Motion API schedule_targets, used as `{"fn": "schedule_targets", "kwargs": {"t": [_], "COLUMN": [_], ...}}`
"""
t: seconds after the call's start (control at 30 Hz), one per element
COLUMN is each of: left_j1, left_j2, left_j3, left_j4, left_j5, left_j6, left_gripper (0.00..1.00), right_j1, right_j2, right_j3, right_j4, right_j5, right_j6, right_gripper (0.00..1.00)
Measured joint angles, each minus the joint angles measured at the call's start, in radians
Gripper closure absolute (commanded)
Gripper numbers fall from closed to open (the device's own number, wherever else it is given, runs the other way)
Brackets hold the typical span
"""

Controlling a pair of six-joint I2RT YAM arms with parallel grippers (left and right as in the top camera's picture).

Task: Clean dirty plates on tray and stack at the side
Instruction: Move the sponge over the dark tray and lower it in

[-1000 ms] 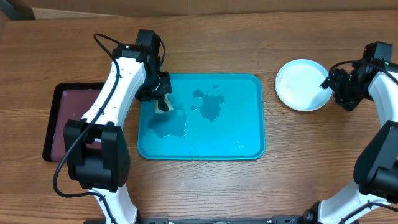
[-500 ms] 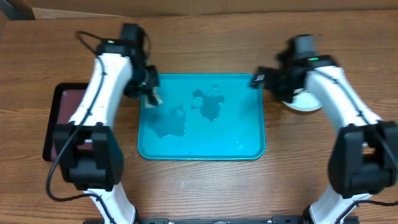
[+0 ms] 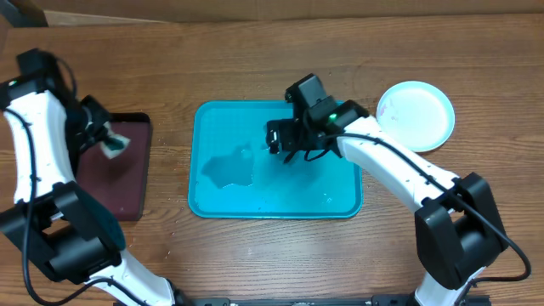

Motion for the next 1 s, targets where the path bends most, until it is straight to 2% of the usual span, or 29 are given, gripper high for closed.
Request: {"fn": "schedule_targets", "kwargs": {"t": [0.17, 0.3, 0.5, 0.53, 0.57, 0.6, 0.83, 0.93, 1.0], "left_j1": [0.048, 0.046, 0.046, 0.047, 0.047, 0.047, 0.047, 0.047, 0.047], "left_j2": [0.084, 0.161, 0.236, 0.237, 0.237, 0.237, 0.237, 0.237, 0.237], "left_j3": [0.0, 0.0, -0.005, -0.006, -0.006, -0.006, -0.006, -0.006, -0.006], "left_j4": [0.008, 0.021, 0.042, 0.043, 0.044, 0.049, 0.068, 0.066, 0.05], "left_j5": [0.034, 0.046, 0.018, 0.014, 0.01, 0.007, -0.004, -0.003, -0.002], "left_j6": [0.002, 0.007, 0.005, 0.006, 0.009, 0.007, 0.006, 0.005, 0.008], "left_gripper": [0.95, 0.84, 0.79, 0.71, 0.55, 0.47, 0.48, 0.57, 0.58], "right_j1": [0.022, 0.02, 0.02, 0.02, 0.02, 0.02, 0.02, 0.02, 0.02], "right_j2": [0.0, 0.0, 0.0, 0.0, 0.0, 0.0, 0.0, 0.0, 0.0], "right_j3": [0.0, 0.0, 0.0, -0.001, -0.003, -0.006, -0.013, -0.013, -0.013], "right_j4": [0.003, 0.004, 0.003, 0.004, 0.008, 0.01, 0.018, 0.018, 0.017], "right_j5": [0.032, 0.047, 0.05, 0.051, 0.052, 0.056, 0.066, 0.066, 0.066], "right_j6": [0.002, 0.003, 0.003, 0.004, 0.004, 0.003, 0.004, 0.005, 0.003], "right_gripper": [0.0, 0.0, 0.0, 0.0, 0.0, 0.0, 0.0, 0.0, 0.0]}}
